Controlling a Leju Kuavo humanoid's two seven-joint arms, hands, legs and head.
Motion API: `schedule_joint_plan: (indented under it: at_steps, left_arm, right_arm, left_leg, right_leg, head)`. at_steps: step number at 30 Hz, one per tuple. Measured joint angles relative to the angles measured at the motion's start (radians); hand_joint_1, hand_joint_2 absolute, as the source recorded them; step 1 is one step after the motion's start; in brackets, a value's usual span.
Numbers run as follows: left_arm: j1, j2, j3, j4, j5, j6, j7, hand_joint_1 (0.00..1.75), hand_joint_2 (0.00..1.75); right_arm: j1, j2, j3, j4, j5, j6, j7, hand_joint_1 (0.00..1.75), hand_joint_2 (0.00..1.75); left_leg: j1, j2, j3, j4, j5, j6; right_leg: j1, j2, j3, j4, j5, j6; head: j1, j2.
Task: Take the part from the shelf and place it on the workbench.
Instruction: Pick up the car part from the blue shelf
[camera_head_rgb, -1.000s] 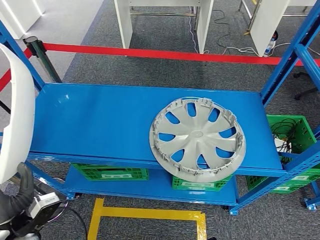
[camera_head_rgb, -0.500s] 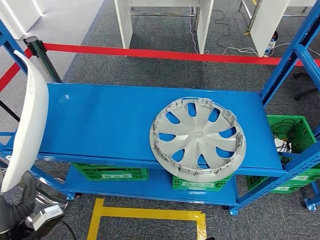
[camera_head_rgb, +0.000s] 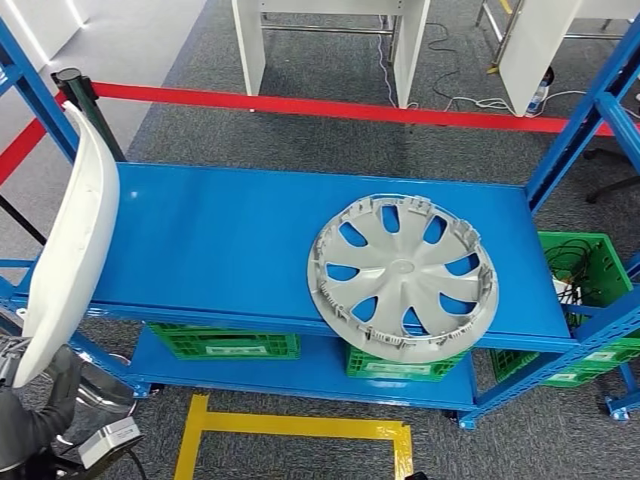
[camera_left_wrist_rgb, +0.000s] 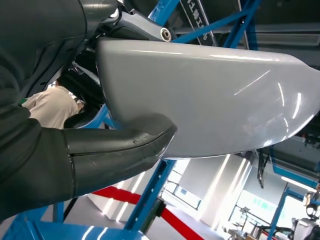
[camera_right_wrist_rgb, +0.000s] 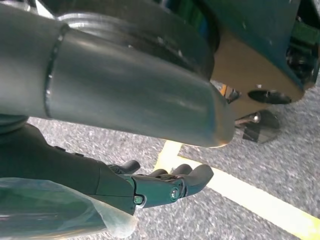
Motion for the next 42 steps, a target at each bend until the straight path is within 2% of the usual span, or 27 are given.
schedule_joint_plan:
  at_steps: [3, 4, 5, 6, 8, 10, 12, 14, 15, 17, 19, 20, 21, 22, 23, 25, 27, 29, 30, 31, 33, 34, 35, 37, 39, 40, 42]
  left_arm:
    - [-0.002, 0.0, 0.0, 0.0, -0.01, 0.0, 0.002, 1.75, 1.75]
    - [-0.003, 0.0, 0.0, 0.0, -0.013, 0.0, 0.004, 1.75, 1.75]
    - [-0.004, 0.001, -0.001, 0.0, -0.014, 0.0, 0.005, 1.75, 1.75]
    - [-0.005, 0.002, -0.003, 0.0, -0.015, 0.0, 0.006, 1.75, 1.75]
    - [-0.008, 0.005, -0.005, 0.0, -0.016, 0.0, 0.007, 1.75, 1.75]
    - [-0.015, 0.009, -0.007, 0.0, -0.017, 0.0, 0.01, 1.75, 1.75]
    - [-0.021, 0.014, -0.009, 0.0, -0.017, 0.0, 0.015, 1.75, 1.75]
    - [-0.025, 0.019, -0.013, 0.0, -0.017, 0.0, 0.021, 1.75, 1.75]
    - [-0.026, 0.022, -0.014, 0.001, -0.017, 0.0, 0.023, 1.75, 1.75]
    - [-0.032, 0.027, -0.018, 0.002, -0.017, 0.0, 0.024, 1.75, 1.75]
    - [-0.037, 0.031, -0.025, 0.004, -0.017, 0.0, 0.024, 1.75, 1.75]
    - [-0.038, 0.032, -0.027, 0.005, -0.017, 0.0, 0.024, 1.75, 1.75]
    - [-0.038, 0.033, -0.029, 0.007, -0.017, 0.0, 0.024, 1.75, 1.75]
    - [-0.039, 0.034, -0.031, 0.008, -0.017, 0.0, 0.024, 1.75, 1.75]
    - [-0.043, 0.035, -0.033, 0.009, -0.017, 0.0, 0.025, 1.75, 1.75]
    - [-0.054, 0.038, -0.039, 0.01, -0.017, 0.0, 0.029, 1.75, 1.75]
    - [-0.064, 0.042, -0.049, 0.012, -0.017, 0.0, 0.037, 1.75, 1.75]
    - [-0.071, 0.046, -0.06, 0.017, -0.016, -0.001, 0.043, 1.75, 1.75]
    - [-0.076, 0.047, -0.066, 0.021, -0.016, -0.001, 0.044, 1.75, 1.75]
    - [-0.081, 0.048, -0.072, 0.023, -0.016, -0.001, 0.045, 1.75, 1.75]
    - [-0.089, 0.05, -0.083, 0.029, -0.016, -0.001, 0.049, 1.75, 1.75]
    - [-0.09, 0.051, -0.085, 0.033, -0.016, -0.001, 0.05, 1.75, 1.75]
    - [-0.091, 0.051, -0.087, 0.036, -0.017, -0.001, 0.051, 1.75, 1.75]
    - [-0.091, 0.051, -0.092, 0.041, -0.016, -0.001, 0.051, 1.75, 1.75]
    - [-0.091, 0.052, -0.097, 0.044, -0.015, -0.001, 0.046, 1.75, 1.75]
    - [-0.091, 0.052, -0.099, 0.044, -0.015, -0.001, 0.043, 1.75, 1.75]
    - [-0.094, 0.053, -0.103, 0.045, -0.015, -0.001, 0.039, 1.75, 1.75]
  right_arm:
    - [0.0, 0.0, -0.001, 0.0, -0.001, 0.0, 0.018, 0.0, 0.0]
    - [0.0, 0.0, -0.001, 0.0, -0.002, 0.001, 0.03, 0.0, 0.0]
    - [0.001, 0.0, -0.001, 0.0, -0.002, 0.002, 0.043, 0.0, 0.0]
    - [0.001, 0.0, -0.001, 0.0, -0.002, 0.004, 0.056, 0.0, 0.0]
    - [-0.001, 0.0, -0.001, 0.0, -0.004, 0.006, 0.077, 0.0, 0.0]
    - [-0.004, 0.0, -0.001, 0.0, -0.005, 0.007, 0.093, 0.0, 0.0]
    - [-0.004, 0.0, -0.001, 0.0, -0.006, 0.006, 0.107, 0.0, 0.0]
    - [-0.003, 0.0, -0.001, 0.0, -0.007, 0.006, 0.121, 0.0, 0.0]
    - [-0.003, 0.0, -0.001, 0.001, -0.008, 0.005, 0.127, 0.0, 0.0]
    - [-0.004, -0.001, -0.001, 0.001, -0.008, 0.004, 0.136, 0.0, 0.0]
    - [-0.004, -0.001, 0.0, 0.001, -0.003, 0.004, 0.137, 0.0, 0.0]
    - [-0.003, -0.001, 0.0, 0.001, 0.001, 0.005, 0.133, 0.0, 0.0]
    - [-0.003, -0.001, 0.0, 0.001, 0.006, 0.006, 0.127, 0.0, 0.0]
    - [-0.003, -0.001, 0.001, 0.001, 0.014, 0.008, 0.117, 0.0, 0.0]
    - [-0.004, 0.0, 0.004, 0.001, 0.023, 0.01, 0.103, 0.0, 0.0]
    - [-0.007, 0.001, 0.013, 0.0, 0.047, 0.017, 0.068, 0.0, 0.0]
    - [-0.015, 0.005, 0.027, -0.002, 0.07, 0.027, 0.035, 0.0, 0.0]
    - [-0.024, 0.012, 0.041, -0.006, 0.092, 0.036, 0.0, 0.0, 0.0]
    - [-0.029, 0.017, 0.049, -0.01, 0.103, 0.039, -0.02, 0.0, 0.0]
    - [-0.033, 0.021, 0.056, -0.014, 0.112, 0.044, -0.043, 0.0, 0.0]
    - [-0.044, 0.027, 0.068, -0.024, 0.123, 0.053, -0.082, 0.0, 0.0]
    - [-0.049, 0.029, 0.072, -0.028, 0.127, 0.056, -0.096, 0.0, 0.0]
    - [-0.053, 0.031, 0.076, -0.032, 0.129, 0.059, -0.106, 0.0, 0.0]
    - [-0.058, 0.034, 0.08, -0.038, 0.134, 0.068, -0.135, 0.0, 0.0]
    - [-0.063, 0.036, 0.083, -0.047, 0.142, 0.085, -0.192, 0.0, 0.0]
    - [-0.068, 0.037, 0.084, -0.052, 0.148, 0.094, -0.224, 0.0, 0.0]
    - [-0.081, 0.037, 0.084, -0.065, 0.16, 0.109, -0.282, 0.0, 0.0]
  left_leg:
    - [0.0, 0.003, -0.012, -0.006, 0.012, 0.009]
    - [-0.001, 0.004, -0.017, -0.005, 0.015, 0.008]
    - [-0.001, 0.004, -0.021, -0.003, 0.017, 0.007]
    - [-0.001, 0.004, -0.025, -0.001, 0.019, 0.005]
    - [-0.001, 0.004, -0.029, 0.003, 0.022, 0.0]
    - [-0.003, 0.003, -0.036, 0.011, 0.026, -0.011]
    - [-0.004, 0.003, -0.044, 0.015, 0.035, -0.026]
    - [-0.001, 0.001, -0.05, 0.02, 0.033, -0.039]
    - [0.001, 0.0, -0.058, 0.038, 0.011, -0.046]
    - [0.006, 0.0, -0.088, 0.131, -0.072, -0.058]
    - [0.009, 0.0, -0.119, 0.253, -0.146, -0.066]
    - [0.011, 0.0, -0.119, 0.285, -0.156, -0.068]
    - [0.012, 0.0, -0.104, 0.284, -0.146, -0.069]
    - [0.014, 0.0, -0.071, 0.245, -0.12, -0.069]
    - [0.015, 0.0, -0.024, 0.178, -0.091, -0.067]
    - [0.013, -0.001, 0.063, 0.038, -0.066, -0.061]
    - [0.008, -0.002, 0.087, -0.018, -0.069, -0.051]
    - [0.007, 0.001, 0.072, -0.021, -0.054, -0.036]
    - [0.008, 0.003, 0.063, -0.022, -0.042, -0.027]
    - [0.009, 0.005, 0.051, -0.025, -0.029, -0.019]
    - [0.007, 0.008, 0.021, -0.025, -0.004, -0.008]
    - [0.005, 0.008, 0.005, -0.024, 0.008, -0.006]
    - [0.003, 0.009, -0.012, -0.022, 0.021, -0.005]
    - [-0.002, 0.009, -0.046, -0.017, 0.044, -0.007]
    - [-0.006, 0.009, -0.074, -0.009, 0.063, -0.011]
    - [-0.007, 0.009, -0.084, -0.004, 0.071, -0.015]
    - [-0.007, 0.011, -0.095, 0.001, 0.087, -0.026]
  right_leg:
    - [0.003, -0.001, -0.067, 0.168, -0.103, 0.0]
    - [0.003, -0.001, -0.084, 0.219, -0.122, 0.0]
    - [0.003, -0.001, -0.087, 0.239, -0.121, 0.001]
    - [0.003, -0.002, -0.071, 0.219, -0.101, 0.0]
    - [0.003, -0.003, 0.005, 0.092, -0.045, -0.003]
    - [0.006, -0.002, 0.065, -0.011, -0.02, -0.01]
    - [0.01, -0.001, 0.072, -0.029, -0.017, -0.02]
    - [0.009, -0.003, 0.058, -0.032, -0.005, -0.038]
    - [0.008, -0.005, 0.052, -0.035, 0.003, -0.047]
    - [0.008, -0.008, 0.035, -0.037, 0.02, -0.059]
    - [0.009, -0.011, 0.011, -0.035, 0.037, -0.063]
    - [0.009, -0.011, -0.002, -0.034, 0.046, -0.062]
    - [0.009, -0.012, -0.016, -0.032, 0.055, -0.06]
    - [0.009, -0.012, -0.029, -0.03, 0.064, -0.058]
    - [0.009, -0.011, -0.04, -0.027, 0.072, -0.055]
    - [0.011, -0.011, -0.056, -0.023, 0.087, -0.044]
    - [0.012, -0.011, -0.063, -0.025, 0.105, -0.031]
    - [0.01, -0.01, -0.068, -0.029, 0.118, -0.018]
    - [0.01, -0.009, -0.077, -0.018, 0.101, -0.014]
    - [0.01, -0.008, -0.09, 0.011, 0.065, -0.011]
    - [0.01, -0.008, -0.124, 0.124, -0.041, -0.01]
    - [0.01, -0.008, -0.135, 0.189, -0.076, -0.009]
    - [0.01, -0.008, -0.137, 0.236, -0.089, -0.009]
    - [0.011, -0.009, -0.094, 0.238, -0.052, -0.013]
    - [0.015, -0.009, 0.013, 0.114, -0.017, -0.025]
    - [0.017, -0.009, 0.068, 0.037, -0.022, -0.029]
    - [0.023, -0.009, 0.122, -0.057, -0.047, -0.038]
  head:
    - [0.004, 0.0]
    - [0.004, 0.0]
    - [0.004, 0.0]
    - [0.004, 0.0]
    - [0.005, 0.0]
    - [0.004, 0.0]
    - [0.003, 0.0]
    - [0.003, 0.0]
    - [0.001, 0.0]
    - [-0.005, 0.0]
    - [-0.008, 0.0]
    - [-0.009, 0.0]
    - [-0.009, 0.0]
    - [-0.009, 0.0]
    - [-0.01, 0.0]
    - [-0.009, 0.0]
    - [-0.009, 0.0]
    - [-0.01, 0.0]
    - [-0.009, 0.0]
    - [-0.007, 0.0]
    - [-0.002, 0.0]
    - [-0.001, 0.0]
    - [-0.001, 0.0]
    - [-0.001, 0.0]
    - [0.0, 0.0]
    - [-0.001, 0.0]
    - [-0.001, 0.0]
